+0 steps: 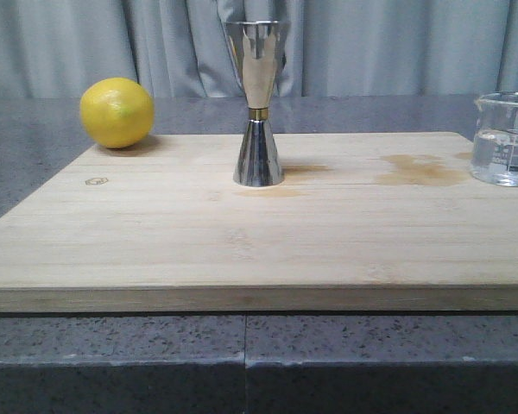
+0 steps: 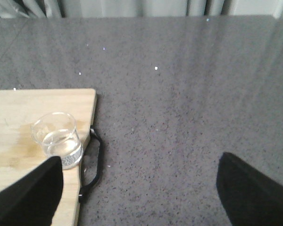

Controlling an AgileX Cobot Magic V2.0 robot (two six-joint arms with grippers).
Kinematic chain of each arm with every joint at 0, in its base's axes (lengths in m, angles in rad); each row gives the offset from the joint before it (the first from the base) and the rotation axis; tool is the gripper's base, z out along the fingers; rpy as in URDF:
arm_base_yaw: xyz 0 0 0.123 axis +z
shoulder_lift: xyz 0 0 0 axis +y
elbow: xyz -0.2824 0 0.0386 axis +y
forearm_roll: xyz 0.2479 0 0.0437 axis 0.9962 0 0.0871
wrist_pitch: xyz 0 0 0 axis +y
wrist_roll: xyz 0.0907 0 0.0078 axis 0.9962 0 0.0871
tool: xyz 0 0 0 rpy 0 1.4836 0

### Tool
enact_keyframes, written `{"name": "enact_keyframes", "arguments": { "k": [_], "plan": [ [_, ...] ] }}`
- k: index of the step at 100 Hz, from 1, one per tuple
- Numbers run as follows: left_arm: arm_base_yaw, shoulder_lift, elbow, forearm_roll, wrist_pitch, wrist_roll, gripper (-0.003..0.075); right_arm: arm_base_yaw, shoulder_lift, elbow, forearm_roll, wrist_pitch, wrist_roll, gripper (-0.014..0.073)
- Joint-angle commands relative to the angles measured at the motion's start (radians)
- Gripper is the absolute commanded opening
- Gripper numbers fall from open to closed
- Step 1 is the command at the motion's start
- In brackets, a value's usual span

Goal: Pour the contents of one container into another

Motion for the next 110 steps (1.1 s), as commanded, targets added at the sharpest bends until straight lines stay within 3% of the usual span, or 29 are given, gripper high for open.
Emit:
{"name": "enact_keyframes", "arguments": {
  "k": [1,27,64,88,110],
  "plan": [
    [-0.026,0.061,-0.038,-0.190,-0.031,0.158,0.0492,-0.002,0.061,-0.054,0.008,-0.022,-0.014,0.0605],
    [-0.097,0.239,-0.038,-0.585,0.004,0.578,0.0492,-0.002,0.158,-0.062,0.099,-0.018,-0.088,0.0605],
    [-0.225,0.516,-0.033,-1.055,0.004,1.223,0.0492,-0.002,0.169,-0.062,0.100,-0.059,-0.097,0.0605],
    [-0.244,0.678,-0.033,-1.292,0.119,1.491,0.0492,-0.002,0.169,-0.062,0.100,-0.063,-0.097,0.0605],
    [-0.244,0.809,-0.035,-1.344,0.288,1.614,0.0492,-0.002,0.169,-0.062,0.100,-0.063,-0.097,0.0605]
  ]
}}
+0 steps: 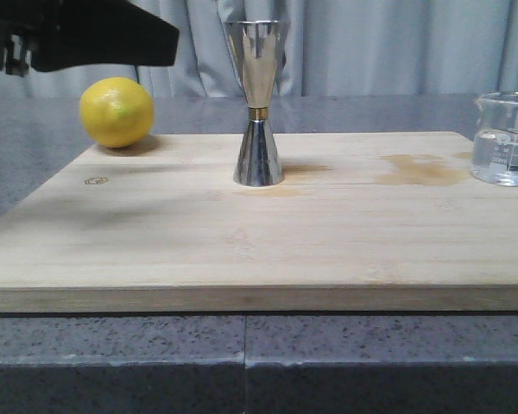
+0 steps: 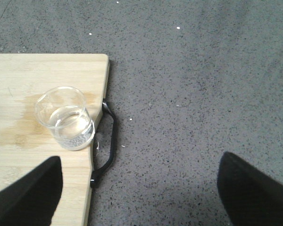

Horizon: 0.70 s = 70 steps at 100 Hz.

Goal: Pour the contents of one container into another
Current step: 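Move the left gripper toward the steel jigger and close around its waist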

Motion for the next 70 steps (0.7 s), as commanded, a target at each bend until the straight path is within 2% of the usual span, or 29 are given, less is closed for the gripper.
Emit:
{"name": "enact_keyframes", "arguments": {
  "k": [1,27,70],
  "plan": [
    [-0.010,0.019,-0.031,-0.088,0.123,0.038,0.0492,-0.002,0.008,-0.035,0.006,-0.073,-0.013,0.0605],
    [-0.010,0.132,-0.031,-0.088,0.297,0.150,0.0492,-0.002,0.008,-0.035,0.006,-0.070,-0.013,0.0605],
    [-0.010,0.301,-0.156,-0.088,0.379,0.180,0.0492,-0.002,0.008,-0.035,0.013,-0.053,-0.013,0.0605]
  ]
}}
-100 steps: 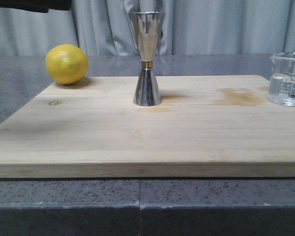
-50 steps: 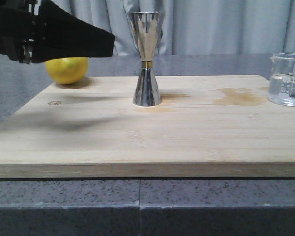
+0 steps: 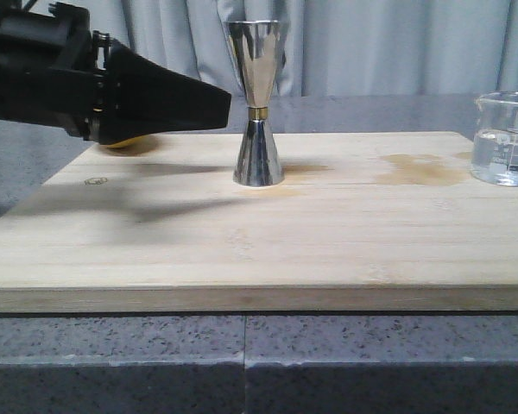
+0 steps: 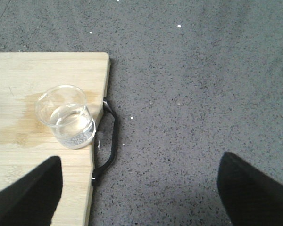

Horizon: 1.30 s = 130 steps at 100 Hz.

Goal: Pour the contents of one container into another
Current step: 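Move the left gripper toward the steel jigger and close around its waist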

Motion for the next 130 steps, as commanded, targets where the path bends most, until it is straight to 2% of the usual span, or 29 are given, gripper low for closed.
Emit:
{"name": "enact_keyframes", "arguments": {
  "k": [1,26,61,119,130],
  "plan": [
    [-0.008,0.000,-0.053,-0.080,0.118,0.003,0.0492,-0.002,0.008,-0.035,0.008,-0.059,-0.013,0.0605],
    [-0.020,0.047,-0.121,-0.080,0.118,0.003,0.0492,-0.002,0.008,-0.035,0.008,-0.059,-0.013,0.0605],
    [-0.087,0.098,-0.195,-0.080,0.118,0.005,0.0492,-0.002,0.008,-0.035,0.008,-0.054,-0.013,0.0605],
    [-0.109,0.125,-0.213,-0.080,0.116,0.005,0.0492,-0.002,0.008,-0.035,0.008,-0.053,-0.013,0.0605],
    [-0.109,0.125,-0.213,-0.080,0.114,0.005,0.0449,-0.002,0.008,-0.035,0.008,-0.053,-0.013,0.0605]
  ]
}}
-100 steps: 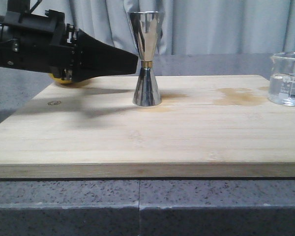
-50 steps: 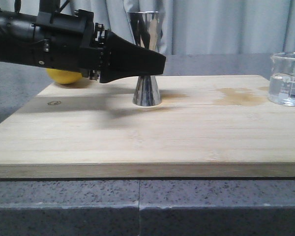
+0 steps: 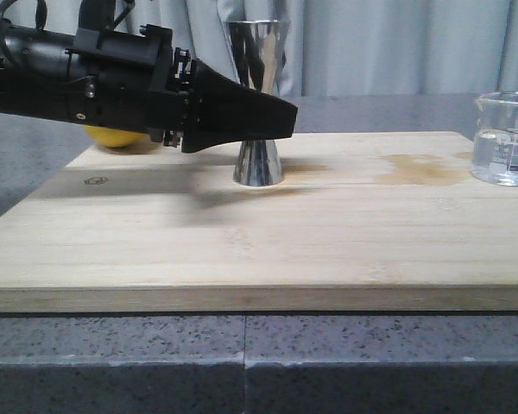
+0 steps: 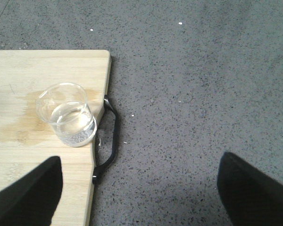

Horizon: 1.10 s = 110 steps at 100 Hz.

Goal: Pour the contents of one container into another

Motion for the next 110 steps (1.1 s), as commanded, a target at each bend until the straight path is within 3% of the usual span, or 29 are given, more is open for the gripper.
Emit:
{"name": "enact_keyframes", "arguments": {
  "k": [1,18,39,92,110],
  "plan": [
    [-0.008,-0.040,-0.027,-0.080,0.113,-0.001,0.0449,-0.002,0.008,-0.035,0.004,-0.059,-0.012,0.0605],
    [-0.008,-0.040,-0.027,-0.080,0.113,-0.001,0.0311,-0.002,0.008,-0.035,0.004,-0.059,-0.012,0.0605],
    [-0.008,-0.040,-0.027,-0.080,0.113,-0.001,0.0207,-0.002,0.008,-0.035,0.004,-0.059,-0.012,0.0605],
    [-0.008,-0.040,-0.027,-0.080,0.113,-0.001,0.0102,-0.002,0.008,-0.035,0.027,-0.063,-0.014,0.0605],
    [-0.008,-0.040,-0.029,-0.080,0.115,0.017,0.0102,0.000,0.016,-0.035,0.165,-0.091,-0.152,0.0605]
  ]
}}
